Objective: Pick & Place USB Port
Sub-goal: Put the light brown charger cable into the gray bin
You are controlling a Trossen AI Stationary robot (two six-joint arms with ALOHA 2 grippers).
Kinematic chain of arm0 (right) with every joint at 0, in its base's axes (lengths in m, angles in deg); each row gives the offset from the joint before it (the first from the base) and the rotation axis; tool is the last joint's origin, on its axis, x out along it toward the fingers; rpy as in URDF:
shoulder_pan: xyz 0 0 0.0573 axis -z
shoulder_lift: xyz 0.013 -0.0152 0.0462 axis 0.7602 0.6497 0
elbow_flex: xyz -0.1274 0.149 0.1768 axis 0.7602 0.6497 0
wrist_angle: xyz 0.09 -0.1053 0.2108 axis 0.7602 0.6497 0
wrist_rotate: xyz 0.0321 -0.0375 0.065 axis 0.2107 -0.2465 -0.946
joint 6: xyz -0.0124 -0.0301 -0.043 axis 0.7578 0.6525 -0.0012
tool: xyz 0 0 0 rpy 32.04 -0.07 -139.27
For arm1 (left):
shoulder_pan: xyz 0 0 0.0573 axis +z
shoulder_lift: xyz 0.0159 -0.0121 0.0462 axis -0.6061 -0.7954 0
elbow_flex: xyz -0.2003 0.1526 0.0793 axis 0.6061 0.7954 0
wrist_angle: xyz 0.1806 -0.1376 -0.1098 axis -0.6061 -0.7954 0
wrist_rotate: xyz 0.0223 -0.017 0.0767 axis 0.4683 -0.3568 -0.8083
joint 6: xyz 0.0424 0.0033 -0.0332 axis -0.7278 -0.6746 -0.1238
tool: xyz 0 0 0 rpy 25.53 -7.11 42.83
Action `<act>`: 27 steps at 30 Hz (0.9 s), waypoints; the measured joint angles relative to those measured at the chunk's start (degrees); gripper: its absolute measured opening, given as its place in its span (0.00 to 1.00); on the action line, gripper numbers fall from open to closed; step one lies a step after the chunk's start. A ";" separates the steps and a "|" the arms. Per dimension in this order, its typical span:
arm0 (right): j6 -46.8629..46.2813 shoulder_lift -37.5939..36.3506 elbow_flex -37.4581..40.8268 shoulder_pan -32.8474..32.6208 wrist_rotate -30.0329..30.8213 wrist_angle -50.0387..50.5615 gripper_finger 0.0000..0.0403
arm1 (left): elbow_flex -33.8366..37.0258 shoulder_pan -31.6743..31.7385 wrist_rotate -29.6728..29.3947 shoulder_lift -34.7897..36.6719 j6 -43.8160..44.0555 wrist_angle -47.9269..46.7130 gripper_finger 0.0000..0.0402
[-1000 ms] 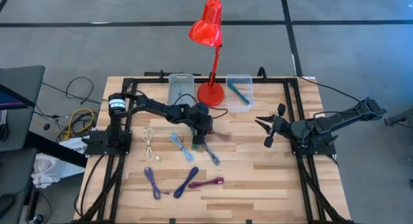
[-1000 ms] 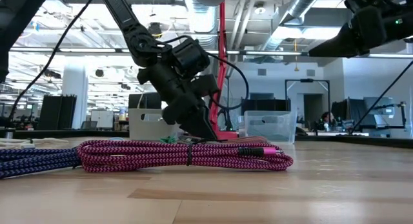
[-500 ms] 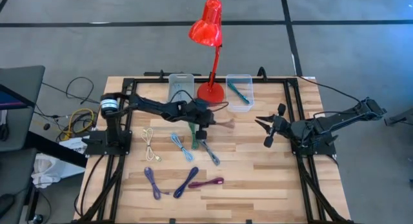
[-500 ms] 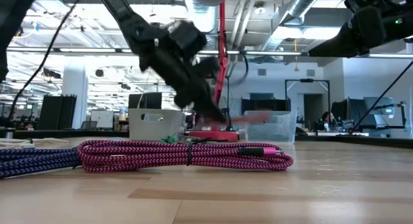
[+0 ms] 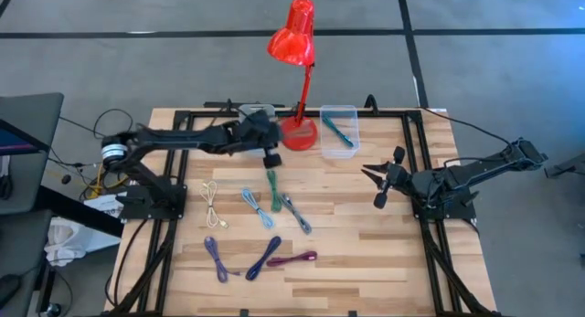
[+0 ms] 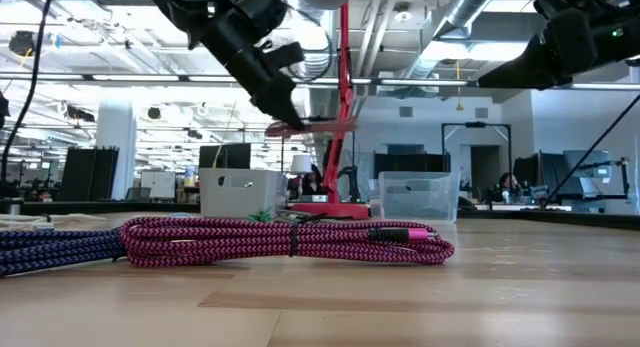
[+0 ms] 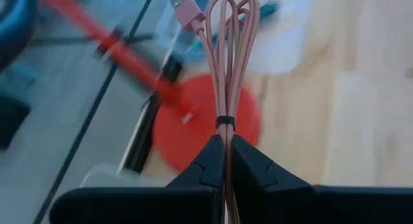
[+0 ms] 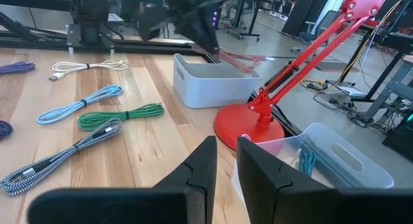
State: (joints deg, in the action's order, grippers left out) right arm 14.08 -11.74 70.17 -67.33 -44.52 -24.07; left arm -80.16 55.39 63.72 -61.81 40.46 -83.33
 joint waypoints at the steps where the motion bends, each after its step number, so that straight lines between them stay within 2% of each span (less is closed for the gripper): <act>1: -0.30 0.00 0.00 -0.01 0.01 0.00 0.13 | 0.02 1.12 -0.04 0.17 0.11 -0.80 0.03; 9: -0.58 0.00 0.00 -0.01 -0.01 0.01 0.13 | 2.26 8.66 0.23 0.59 3.04 -0.95 0.03; 18: -1.02 0.00 0.00 -0.01 0.01 -0.02 0.13 | 13.67 15.58 9.33 8.05 3.14 12.07 0.03; 23: -0.98 0.01 0.00 -0.01 0.01 -1.43 0.13 | 18.03 20.44 12.47 11.67 4.26 13.25 0.03; 27: -0.60 0.00 0.00 -0.01 0.01 -2.70 0.13 | 19.97 23.56 14.09 11.68 5.41 13.87 0.03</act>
State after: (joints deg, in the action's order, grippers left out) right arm 13.48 -11.74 70.17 -67.35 -44.51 -26.77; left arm -60.18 78.95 77.81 -50.13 45.87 -69.45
